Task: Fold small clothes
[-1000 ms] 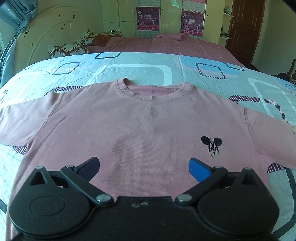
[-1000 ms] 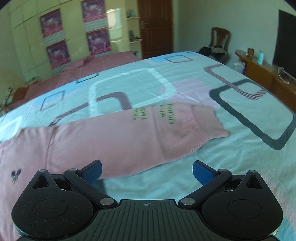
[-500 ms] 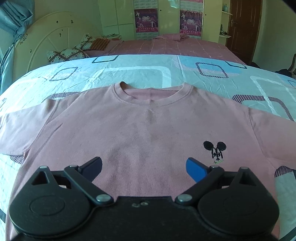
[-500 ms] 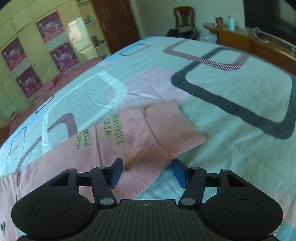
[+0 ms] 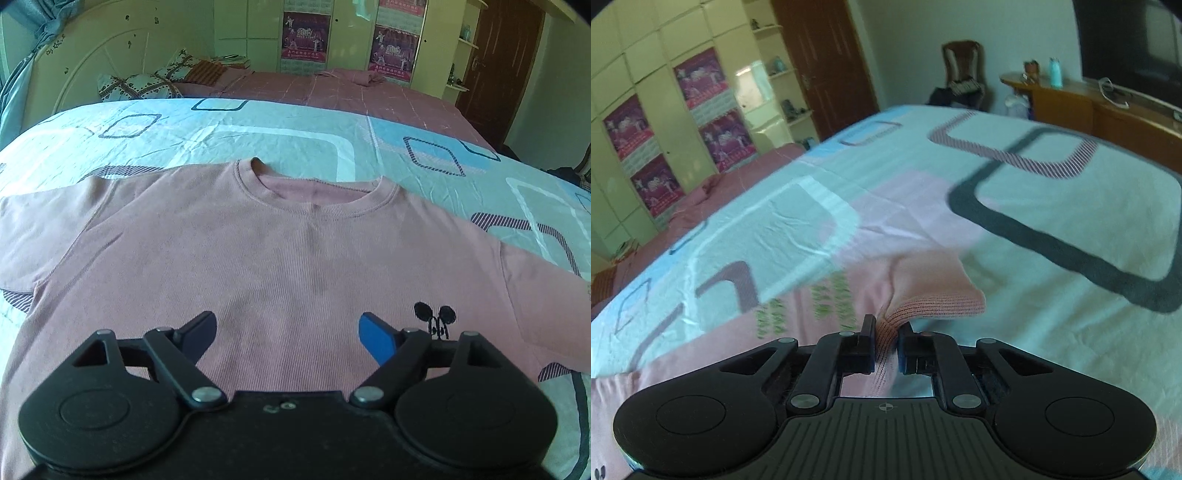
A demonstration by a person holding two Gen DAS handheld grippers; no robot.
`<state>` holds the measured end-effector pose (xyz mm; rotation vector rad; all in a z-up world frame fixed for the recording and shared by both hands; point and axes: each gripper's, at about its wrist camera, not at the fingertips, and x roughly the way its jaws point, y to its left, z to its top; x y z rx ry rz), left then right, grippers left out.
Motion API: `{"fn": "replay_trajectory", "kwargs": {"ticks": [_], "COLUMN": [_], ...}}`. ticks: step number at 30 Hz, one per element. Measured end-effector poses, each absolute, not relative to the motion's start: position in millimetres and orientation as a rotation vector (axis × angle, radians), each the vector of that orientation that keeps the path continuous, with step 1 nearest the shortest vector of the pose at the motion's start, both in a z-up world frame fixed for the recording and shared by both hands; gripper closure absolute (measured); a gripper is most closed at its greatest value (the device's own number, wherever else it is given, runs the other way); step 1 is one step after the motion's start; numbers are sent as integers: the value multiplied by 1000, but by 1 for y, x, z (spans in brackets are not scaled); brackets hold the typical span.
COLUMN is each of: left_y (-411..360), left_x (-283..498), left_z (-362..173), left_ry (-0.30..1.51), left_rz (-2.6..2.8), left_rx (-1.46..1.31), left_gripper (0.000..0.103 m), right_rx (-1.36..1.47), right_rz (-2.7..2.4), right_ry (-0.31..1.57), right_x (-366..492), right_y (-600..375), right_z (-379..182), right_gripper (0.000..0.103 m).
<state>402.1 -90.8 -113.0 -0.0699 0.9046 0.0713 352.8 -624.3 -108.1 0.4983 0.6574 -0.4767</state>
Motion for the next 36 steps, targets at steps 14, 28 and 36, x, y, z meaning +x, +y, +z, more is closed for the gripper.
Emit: {"fn": "replay_trajectory", "kwargs": {"ticks": [14, 28, 36], "left_y": [-20, 26, -37], "left_x": [422, 447, 466], "left_z": [-98, -120, -153], "left_ry": [817, 890, 971], "left_rz": [-13, -227, -448], "left_rx": [-63, -115, -144], "left_gripper": [19, 10, 24], "right_rx": [339, 219, 179], "right_rz": [8, 237, -50], "right_ry": [609, 721, 726], "right_x": [427, 427, 381], "right_y": [-377, -189, -248], "right_z": [-55, -94, -89], "right_gripper": [93, 30, 30]}}
